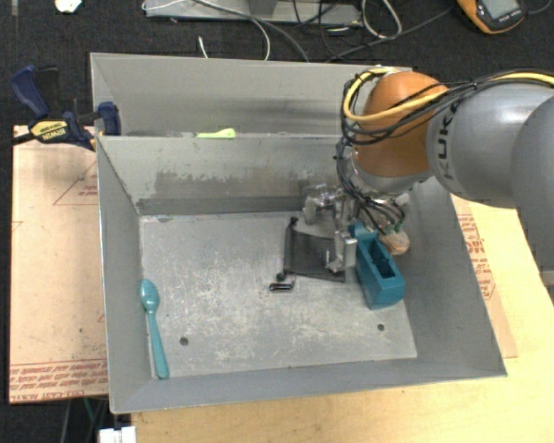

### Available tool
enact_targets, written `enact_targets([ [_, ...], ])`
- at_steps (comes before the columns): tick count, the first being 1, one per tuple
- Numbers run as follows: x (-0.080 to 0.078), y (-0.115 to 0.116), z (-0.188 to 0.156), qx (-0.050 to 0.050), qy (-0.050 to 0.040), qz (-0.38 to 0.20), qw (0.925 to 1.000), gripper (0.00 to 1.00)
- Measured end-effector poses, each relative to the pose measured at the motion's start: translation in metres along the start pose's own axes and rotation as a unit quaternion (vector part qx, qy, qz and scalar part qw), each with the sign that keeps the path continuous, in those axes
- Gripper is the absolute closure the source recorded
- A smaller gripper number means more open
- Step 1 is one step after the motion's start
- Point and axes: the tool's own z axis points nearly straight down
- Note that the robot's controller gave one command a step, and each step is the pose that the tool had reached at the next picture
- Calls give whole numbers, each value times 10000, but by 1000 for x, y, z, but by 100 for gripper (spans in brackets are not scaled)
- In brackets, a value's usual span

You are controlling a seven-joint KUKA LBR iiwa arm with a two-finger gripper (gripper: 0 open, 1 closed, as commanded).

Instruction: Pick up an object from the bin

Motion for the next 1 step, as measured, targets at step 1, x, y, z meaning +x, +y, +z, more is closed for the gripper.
enact_targets([
  [1, 0, 0, -1, -2, -4, -2, 10000, 100],
])
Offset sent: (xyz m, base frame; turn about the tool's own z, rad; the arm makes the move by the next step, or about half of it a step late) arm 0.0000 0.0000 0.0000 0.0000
